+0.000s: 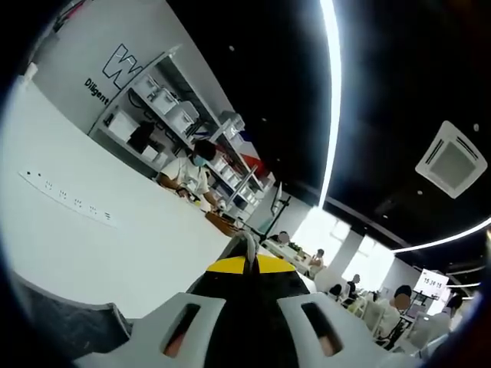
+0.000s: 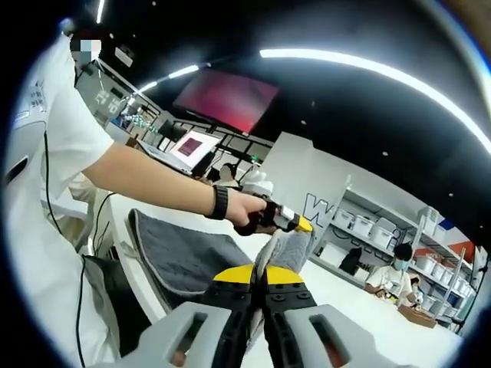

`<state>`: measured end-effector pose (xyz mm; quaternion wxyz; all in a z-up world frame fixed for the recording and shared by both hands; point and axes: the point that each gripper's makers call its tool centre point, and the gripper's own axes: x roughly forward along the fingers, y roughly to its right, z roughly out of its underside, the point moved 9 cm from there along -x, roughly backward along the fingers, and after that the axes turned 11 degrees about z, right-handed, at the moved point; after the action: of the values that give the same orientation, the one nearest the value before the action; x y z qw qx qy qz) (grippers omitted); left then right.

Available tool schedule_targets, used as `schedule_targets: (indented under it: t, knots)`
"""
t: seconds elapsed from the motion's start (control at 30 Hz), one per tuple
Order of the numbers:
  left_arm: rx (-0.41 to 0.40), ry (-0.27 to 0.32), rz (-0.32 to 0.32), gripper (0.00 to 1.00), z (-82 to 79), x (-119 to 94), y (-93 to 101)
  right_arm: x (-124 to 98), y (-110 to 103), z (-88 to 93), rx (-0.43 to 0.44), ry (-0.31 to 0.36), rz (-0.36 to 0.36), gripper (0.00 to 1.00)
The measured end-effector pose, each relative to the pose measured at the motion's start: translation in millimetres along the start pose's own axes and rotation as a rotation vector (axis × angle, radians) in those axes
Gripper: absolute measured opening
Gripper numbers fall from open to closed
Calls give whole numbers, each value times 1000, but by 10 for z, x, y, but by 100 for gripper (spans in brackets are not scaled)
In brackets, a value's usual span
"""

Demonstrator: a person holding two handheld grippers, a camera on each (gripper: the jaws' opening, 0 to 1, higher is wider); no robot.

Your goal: Open the folded towel by lifting each exposed corner and separating the folded layers until the towel lies flat within the target outline without major curled edges

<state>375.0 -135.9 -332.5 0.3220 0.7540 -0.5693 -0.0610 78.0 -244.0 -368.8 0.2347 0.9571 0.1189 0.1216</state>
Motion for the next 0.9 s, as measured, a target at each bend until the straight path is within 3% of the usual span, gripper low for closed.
schedule_targets:
  t: [0.3, 0.37, 0.9]
  knots:
    - [-6, -18, -10, 0, 159, 46, 21, -46, 106, 58, 7, -13, 36, 0]
    - [-13, -16, -8, 0, 104, 90, -54, -57, 134, 76, 8, -17, 42, 0]
    - [-28, -21, -1, 0, 231, 145, -39, -117, 262, 177, 18, -44, 85, 0]
